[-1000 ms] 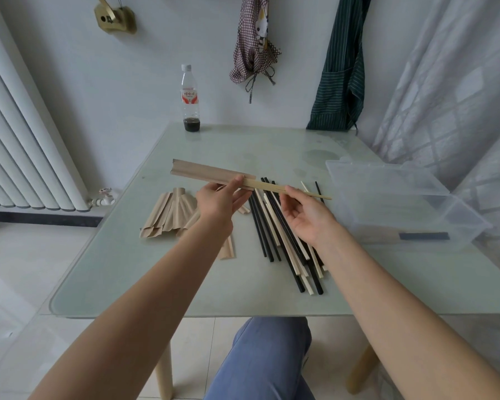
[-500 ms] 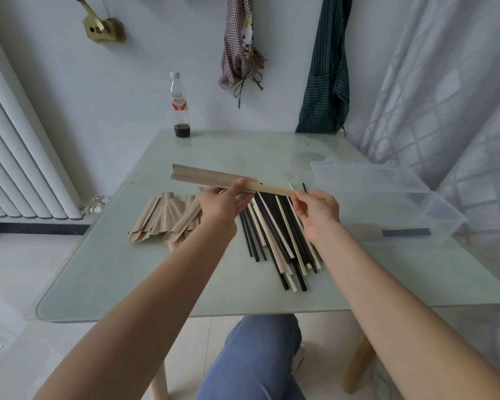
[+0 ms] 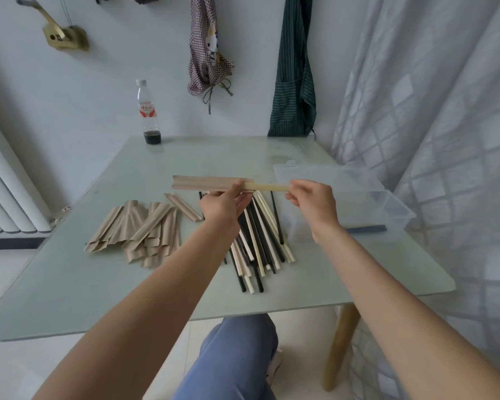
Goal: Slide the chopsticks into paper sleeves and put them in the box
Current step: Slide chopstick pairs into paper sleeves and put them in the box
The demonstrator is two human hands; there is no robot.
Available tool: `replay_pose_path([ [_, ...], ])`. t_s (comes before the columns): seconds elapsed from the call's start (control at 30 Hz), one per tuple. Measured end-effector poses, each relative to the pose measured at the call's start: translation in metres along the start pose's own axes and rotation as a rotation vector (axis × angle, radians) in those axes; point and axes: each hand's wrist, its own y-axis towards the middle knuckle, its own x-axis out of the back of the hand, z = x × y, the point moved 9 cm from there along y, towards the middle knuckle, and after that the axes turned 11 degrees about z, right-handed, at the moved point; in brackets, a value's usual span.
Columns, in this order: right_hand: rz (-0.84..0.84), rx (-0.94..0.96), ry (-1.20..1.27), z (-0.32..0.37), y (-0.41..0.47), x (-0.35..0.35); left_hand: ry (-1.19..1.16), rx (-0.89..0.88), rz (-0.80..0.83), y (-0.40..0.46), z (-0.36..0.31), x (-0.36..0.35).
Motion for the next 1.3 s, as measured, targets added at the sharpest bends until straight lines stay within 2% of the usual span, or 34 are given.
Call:
replay_pose_path([
  [0.1, 0.042, 0.048, -0.646, 0.012, 0.0, 0.011, -0.009, 0.02, 0.01, -0.001, 0.015, -0.018],
  [0.17, -0.012, 0.176, -0.985, 0.022, -0.004, 0.014, 0.001, 0.032, 0.04, -0.001, 0.027, -0.038],
  [0.23, -0.026, 0.255, -1.101, 0.025, -0.004, 0.017, 0.017, 0.043, 0.073, -0.001, 0.039, -0.058],
  [0.33, 0.004, 0.213, -1.199, 0.018, 0.004, 0.036, 0.103, 0.115, 0.142, -0.003, 0.06, -0.091],
  [0.4, 0.011, 0.162, -1.214, 0.01, 0.01, 0.055, 0.233, 0.186, 0.233, -0.002, 0.07, -0.108],
  [0.5, 0.017, 0.064, -1.161, -0.01, 0.022, 0.088, 0.745, 0.264, 0.466, -0.007, 0.077, -0.133],
  [0.57, 0.047, -0.009, -1.121, -0.026, 0.033, 0.106, 1.052, 0.104, 0.542, -0.007, 0.068, -0.15],
  [0.67, 0.125, -0.098, -1.045, -0.049, 0.051, 0.125, 1.469, -0.344, 0.516, -0.004, 0.046, -0.175],
  [0.7, 0.151, -0.118, -1.025, -0.053, 0.056, 0.129, 1.648, -0.414, 0.514, 0.0, 0.047, -0.179],
  [0.73, 0.179, -0.139, -1.011, -0.055, 0.058, 0.132, 1.817, -0.415, 0.537, 0.007, 0.053, -0.179],
  [0.8, 0.26, -0.196, -1.006, -0.064, 0.065, 0.136, 2.019, -0.267, 0.614, 0.024, 0.072, -0.169],
  [0.87, 0.36, -0.265, -1.025, -0.075, 0.067, 0.134, 2.064, -0.128, 0.67, 0.035, 0.088, -0.159],
  [0.97, 0.463, -0.338, -0.99, -0.087, 0.07, 0.13, 2.079, -0.091, 0.713, 0.042, 0.099, -0.156],
  [1.13, 0.458, -0.382, -0.925, -0.086, 0.071, 0.128, 2.093, -0.065, 0.726, 0.049, 0.106, -0.148],
  [1.2, 0.434, -0.376, -0.9, -0.088, 0.072, 0.127, 2.033, -0.046, 0.719, 0.05, 0.107, -0.144],
  [1.3, 0.395, -0.364, -0.817, -0.088, 0.072, 0.122, 1.901, -0.125, 0.659, 0.049, 0.092, -0.146],
])
